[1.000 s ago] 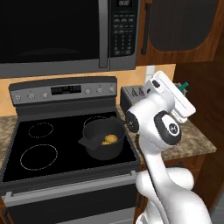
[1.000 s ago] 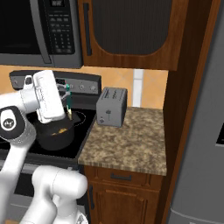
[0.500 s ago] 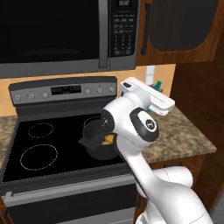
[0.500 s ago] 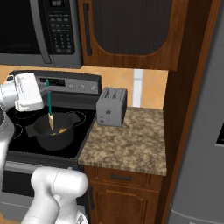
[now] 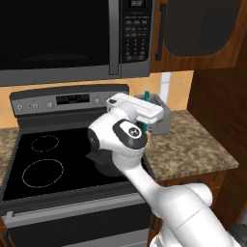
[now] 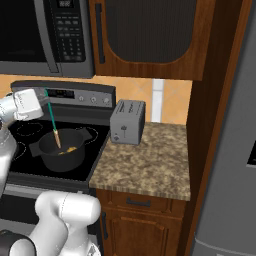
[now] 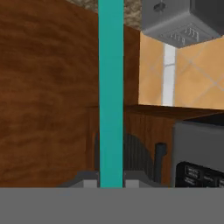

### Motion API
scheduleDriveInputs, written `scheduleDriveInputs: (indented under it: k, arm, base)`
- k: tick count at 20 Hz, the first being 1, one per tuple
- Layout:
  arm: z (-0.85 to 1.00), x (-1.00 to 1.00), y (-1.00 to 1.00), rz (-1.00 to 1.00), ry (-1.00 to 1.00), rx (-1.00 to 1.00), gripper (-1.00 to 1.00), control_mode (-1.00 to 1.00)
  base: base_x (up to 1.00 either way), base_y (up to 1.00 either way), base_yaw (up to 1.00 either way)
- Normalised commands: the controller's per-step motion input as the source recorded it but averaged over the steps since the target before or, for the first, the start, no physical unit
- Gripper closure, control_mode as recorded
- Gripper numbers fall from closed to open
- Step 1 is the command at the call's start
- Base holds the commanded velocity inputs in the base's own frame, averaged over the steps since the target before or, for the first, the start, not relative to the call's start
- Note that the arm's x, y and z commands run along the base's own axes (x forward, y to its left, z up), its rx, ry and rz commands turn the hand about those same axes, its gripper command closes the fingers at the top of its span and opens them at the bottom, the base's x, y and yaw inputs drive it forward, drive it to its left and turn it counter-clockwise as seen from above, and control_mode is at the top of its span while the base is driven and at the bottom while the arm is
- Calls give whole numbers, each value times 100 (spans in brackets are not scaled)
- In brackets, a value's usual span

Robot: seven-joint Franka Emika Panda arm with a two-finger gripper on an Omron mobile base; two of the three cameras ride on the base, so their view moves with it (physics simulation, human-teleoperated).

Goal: Put the squash and squash in the pot. Retrieve the spatula and lightly stir the vegetables in the pot.

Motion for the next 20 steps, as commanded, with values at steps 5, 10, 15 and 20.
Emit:
scheduleDriveInputs:
  k: [5,10,15,20]
  arm:
    - [-64,55,30,8,6,-8,100,-100]
    - [-64,47,11,12,0,-5,100,-100]
    - [-63,45,0,13,0,-3,100,-100]
    - [-2,19,15,15,-2,0,100,-100]
  base:
    - [0,0,0]
    - [0,0,0]
    - [0,0,0]
    - [0,0,0]
